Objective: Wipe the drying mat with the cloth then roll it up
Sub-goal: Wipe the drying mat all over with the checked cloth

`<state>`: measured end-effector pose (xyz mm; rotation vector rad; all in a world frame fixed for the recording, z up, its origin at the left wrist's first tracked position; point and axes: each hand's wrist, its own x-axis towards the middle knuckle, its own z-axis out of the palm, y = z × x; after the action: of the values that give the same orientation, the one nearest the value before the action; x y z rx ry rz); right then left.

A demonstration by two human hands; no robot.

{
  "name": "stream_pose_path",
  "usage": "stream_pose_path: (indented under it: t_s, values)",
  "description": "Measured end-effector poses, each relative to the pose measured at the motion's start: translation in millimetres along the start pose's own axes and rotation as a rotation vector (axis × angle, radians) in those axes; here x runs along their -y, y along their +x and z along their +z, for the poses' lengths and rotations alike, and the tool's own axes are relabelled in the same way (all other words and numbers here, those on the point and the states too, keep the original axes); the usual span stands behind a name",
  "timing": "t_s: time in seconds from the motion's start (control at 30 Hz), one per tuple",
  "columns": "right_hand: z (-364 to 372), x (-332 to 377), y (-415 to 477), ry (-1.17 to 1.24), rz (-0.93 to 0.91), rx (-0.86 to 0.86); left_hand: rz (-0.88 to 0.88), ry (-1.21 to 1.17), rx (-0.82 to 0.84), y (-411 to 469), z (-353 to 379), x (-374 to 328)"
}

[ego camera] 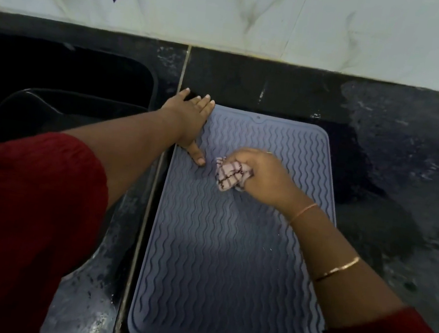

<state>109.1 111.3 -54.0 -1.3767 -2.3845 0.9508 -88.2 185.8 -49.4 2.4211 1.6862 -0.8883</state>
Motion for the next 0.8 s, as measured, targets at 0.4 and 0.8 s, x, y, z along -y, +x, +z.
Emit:
stream_pose_path:
  t_s: [0.4,0.8]
  values:
    - [9,11,68,-0.22,0.366,-0.442,-0.127,-0.073,-0.071,-18,17,-1]
    - [11,27,107,-0.482,0.135,-0.22,-0.167,-0.098,-0.068,-20,25,3]
